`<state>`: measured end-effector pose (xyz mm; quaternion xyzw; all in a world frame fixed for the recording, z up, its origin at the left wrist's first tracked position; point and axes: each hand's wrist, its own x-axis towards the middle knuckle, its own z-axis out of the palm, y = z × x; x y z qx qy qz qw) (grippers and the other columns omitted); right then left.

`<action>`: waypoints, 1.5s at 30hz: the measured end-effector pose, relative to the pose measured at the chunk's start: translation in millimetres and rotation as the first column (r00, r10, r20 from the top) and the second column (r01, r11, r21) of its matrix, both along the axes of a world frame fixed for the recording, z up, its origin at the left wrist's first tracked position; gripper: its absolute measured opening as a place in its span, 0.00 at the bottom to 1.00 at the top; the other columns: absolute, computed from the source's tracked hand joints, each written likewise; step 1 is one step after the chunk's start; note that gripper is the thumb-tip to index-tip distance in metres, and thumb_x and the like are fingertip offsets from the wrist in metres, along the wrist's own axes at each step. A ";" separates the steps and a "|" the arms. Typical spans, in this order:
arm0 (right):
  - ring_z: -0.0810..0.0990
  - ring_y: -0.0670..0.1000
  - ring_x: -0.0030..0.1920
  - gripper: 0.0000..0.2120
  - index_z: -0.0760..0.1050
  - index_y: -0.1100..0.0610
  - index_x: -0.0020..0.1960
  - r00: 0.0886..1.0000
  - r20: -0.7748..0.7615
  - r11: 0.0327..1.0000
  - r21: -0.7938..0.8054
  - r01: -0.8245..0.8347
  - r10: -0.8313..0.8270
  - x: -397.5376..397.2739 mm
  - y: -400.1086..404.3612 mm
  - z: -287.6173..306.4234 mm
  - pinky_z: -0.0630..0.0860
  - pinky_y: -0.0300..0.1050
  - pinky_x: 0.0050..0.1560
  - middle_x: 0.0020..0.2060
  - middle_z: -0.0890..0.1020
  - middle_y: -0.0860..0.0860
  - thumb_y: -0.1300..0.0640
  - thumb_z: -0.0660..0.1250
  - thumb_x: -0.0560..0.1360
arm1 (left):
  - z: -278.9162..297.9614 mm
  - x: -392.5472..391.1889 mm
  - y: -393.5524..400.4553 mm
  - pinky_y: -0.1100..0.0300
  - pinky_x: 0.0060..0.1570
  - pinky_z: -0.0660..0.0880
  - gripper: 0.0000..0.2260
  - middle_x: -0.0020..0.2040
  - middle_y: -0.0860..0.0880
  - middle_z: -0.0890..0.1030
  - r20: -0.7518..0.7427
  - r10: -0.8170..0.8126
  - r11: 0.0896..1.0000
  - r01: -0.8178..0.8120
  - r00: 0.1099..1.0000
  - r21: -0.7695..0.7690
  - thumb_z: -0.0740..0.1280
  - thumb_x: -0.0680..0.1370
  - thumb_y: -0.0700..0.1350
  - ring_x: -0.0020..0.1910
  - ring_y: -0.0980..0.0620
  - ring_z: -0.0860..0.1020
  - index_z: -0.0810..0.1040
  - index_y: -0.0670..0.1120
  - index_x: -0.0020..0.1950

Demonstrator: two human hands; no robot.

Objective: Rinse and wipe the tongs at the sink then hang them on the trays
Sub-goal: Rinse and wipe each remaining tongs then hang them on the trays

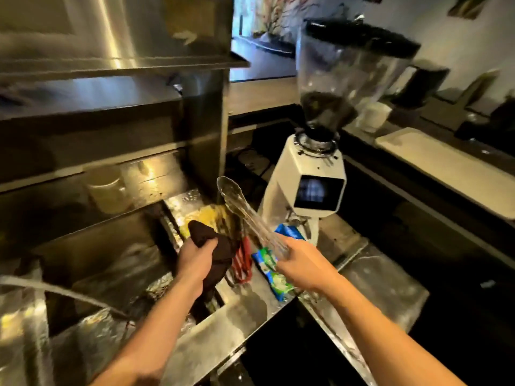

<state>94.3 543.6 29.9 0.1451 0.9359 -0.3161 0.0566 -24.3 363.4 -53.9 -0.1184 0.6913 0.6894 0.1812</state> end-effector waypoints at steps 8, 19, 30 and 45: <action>0.76 0.48 0.28 0.12 0.78 0.49 0.49 0.958 -0.070 0.934 -0.254 0.252 -0.278 107.2 126.9 16.4 0.78 0.52 0.34 0.32 0.78 0.49 0.58 0.66 0.67 | 43.2 91.4 159.9 0.44 0.38 0.79 0.02 0.40 0.38 0.81 -0.062 -0.237 0.960 0.243 0.970 0.138 0.67 0.78 0.39 0.34 0.41 0.81 0.79 0.43 0.49; 0.80 0.53 0.29 0.23 0.74 0.46 0.61 0.708 -0.041 0.564 -0.639 0.524 -0.705 259.6 281.0 51.1 0.77 0.45 0.29 0.30 0.81 0.56 0.64 0.70 0.70 | 58.2 227.5 373.9 0.54 0.32 0.82 0.06 0.41 0.45 0.88 -0.001 -0.549 0.807 0.531 0.836 0.257 0.69 0.78 0.43 0.40 0.46 0.87 0.82 0.44 0.53; 0.78 0.55 0.33 0.19 0.68 0.61 0.64 0.270 -0.030 0.197 -0.760 0.619 -0.962 362.3 397.2 105.6 0.76 0.47 0.30 0.43 0.80 0.61 0.52 0.50 0.79 | 73.9 312.7 471.3 0.46 0.52 0.82 0.06 0.51 0.40 0.86 -0.039 -0.780 0.603 0.767 0.624 0.218 0.67 0.80 0.41 0.50 0.42 0.85 0.81 0.43 0.55; 0.76 0.53 0.36 0.25 0.77 0.59 0.46 0.356 -0.043 0.313 0.388 0.867 -0.933 332.1 472.4 82.4 0.69 0.44 0.32 0.35 0.77 0.51 0.36 0.61 0.72 | 64.2 309.7 485.9 0.42 0.58 0.80 0.08 0.52 0.44 0.86 -0.046 -0.826 0.556 0.825 0.562 0.104 0.69 0.78 0.45 0.52 0.45 0.84 0.80 0.47 0.57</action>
